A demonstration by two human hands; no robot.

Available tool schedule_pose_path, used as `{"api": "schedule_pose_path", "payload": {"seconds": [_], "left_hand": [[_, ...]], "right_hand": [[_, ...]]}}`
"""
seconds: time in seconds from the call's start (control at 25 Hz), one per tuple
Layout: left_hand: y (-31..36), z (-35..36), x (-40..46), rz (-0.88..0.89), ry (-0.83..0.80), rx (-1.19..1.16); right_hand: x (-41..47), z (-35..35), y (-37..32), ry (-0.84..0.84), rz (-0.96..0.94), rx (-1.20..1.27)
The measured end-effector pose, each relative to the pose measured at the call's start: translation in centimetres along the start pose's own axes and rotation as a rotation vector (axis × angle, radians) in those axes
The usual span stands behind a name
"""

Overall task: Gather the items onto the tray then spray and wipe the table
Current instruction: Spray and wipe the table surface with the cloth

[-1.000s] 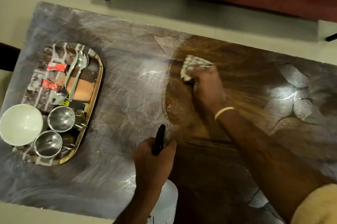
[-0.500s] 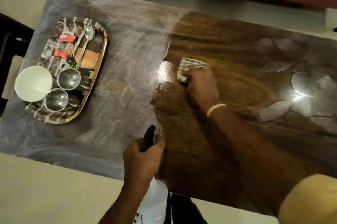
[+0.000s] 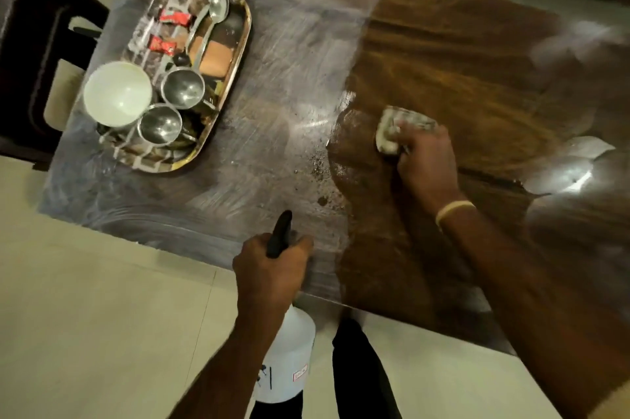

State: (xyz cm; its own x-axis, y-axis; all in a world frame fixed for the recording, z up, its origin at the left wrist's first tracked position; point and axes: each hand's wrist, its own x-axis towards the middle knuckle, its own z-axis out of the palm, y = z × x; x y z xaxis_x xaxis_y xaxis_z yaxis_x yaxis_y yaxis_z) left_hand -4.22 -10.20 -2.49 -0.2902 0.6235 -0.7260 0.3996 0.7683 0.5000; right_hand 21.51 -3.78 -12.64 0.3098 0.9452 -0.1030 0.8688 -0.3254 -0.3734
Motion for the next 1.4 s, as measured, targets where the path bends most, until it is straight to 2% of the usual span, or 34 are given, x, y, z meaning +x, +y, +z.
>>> {"api": "schedule_pose_path", "payload": {"seconds": [0.08, 0.16, 0.2, 0.28, 0.32, 0.36, 0.48, 0.56, 0.6, 0.68, 0.8, 0.84, 0.92, 1.0, 1.08, 1.2, 1.32, 1.4], "left_hand": [[-1.2, -0.7, -0.1, -0.027, 0.005, 0.000], [-1.9, -1.4, -0.2, -0.038, 0.011, -0.014], [-2.3, -1.8, -0.4, -0.038, 0.015, 0.007], [-3.0, -2.4, -1.0, -0.012, 0.005, 0.067], [-3.3, -2.6, -1.4, 0.008, -0.019, 0.079], [-3.6, -2.7, -1.8, 0.029, -0.046, 0.075], [-4.6, -2.6, -2.4, 0.067, -0.075, 0.078], [-5.1, -2.4, -2.6, 0.058, -0.094, 0.074], [-5.1, -2.4, -2.8, 0.044, -0.098, 0.072], [-5.2, -2.5, -3.1, 0.018, -0.095, 0.048], [-5.2, -3.1, -3.2, 0.008, -0.066, 0.034], [-5.1, -3.3, -3.3, 0.026, -0.072, 0.056], [-5.4, -3.2, -3.5, 0.066, -0.091, 0.096], [-5.7, -3.0, -3.8, 0.090, -0.084, 0.137], [-6.1, -2.6, -4.1, 0.123, -0.064, 0.169], [-5.9, -2.6, -4.8, 0.170, -0.016, 0.162], [-5.6, -3.2, -4.9, 0.216, 0.000, 0.190], [-5.6, -3.5, -4.5, 0.221, -0.020, 0.179]], "right_hand": [[0.5, 2.5, -4.6, 0.003, 0.019, 0.049], [-3.3, 3.9, -8.5, -0.044, -0.125, 0.066], [-6.8, 3.9, -9.8, -0.126, -0.233, 0.062], [-13.5, 3.1, -9.1, -0.293, -0.438, 0.024], [-15.8, 2.3, -7.6, -0.330, -0.456, 0.019], [-16.9, 1.2, -6.0, -0.305, -0.432, 0.022], [-13.7, 0.6, -3.6, -0.183, -0.161, -0.019], [-9.5, 2.0, -6.0, -0.082, -0.048, -0.037], [-8.4, 2.7, -8.3, -0.083, -0.043, -0.021], [-9.7, 4.4, -11.6, -0.114, -0.186, -0.010], [-18.6, 4.4, -11.1, -0.249, -0.427, 0.033], [-21.2, 3.4, -9.5, -0.251, -0.441, 0.058], [-22.5, 1.4, -5.8, -0.232, -0.352, 0.058], [-19.6, 1.1, -3.6, -0.190, -0.165, 0.012], [-16.4, 2.2, -5.3, -0.126, -0.070, -0.033], [-17.9, 4.5, -9.7, -0.161, -0.179, -0.013], [-23.4, 4.2, -8.4, -0.287, -0.396, 0.023], [-23.4, 2.5, -5.6, -0.259, -0.336, 0.035]]}}
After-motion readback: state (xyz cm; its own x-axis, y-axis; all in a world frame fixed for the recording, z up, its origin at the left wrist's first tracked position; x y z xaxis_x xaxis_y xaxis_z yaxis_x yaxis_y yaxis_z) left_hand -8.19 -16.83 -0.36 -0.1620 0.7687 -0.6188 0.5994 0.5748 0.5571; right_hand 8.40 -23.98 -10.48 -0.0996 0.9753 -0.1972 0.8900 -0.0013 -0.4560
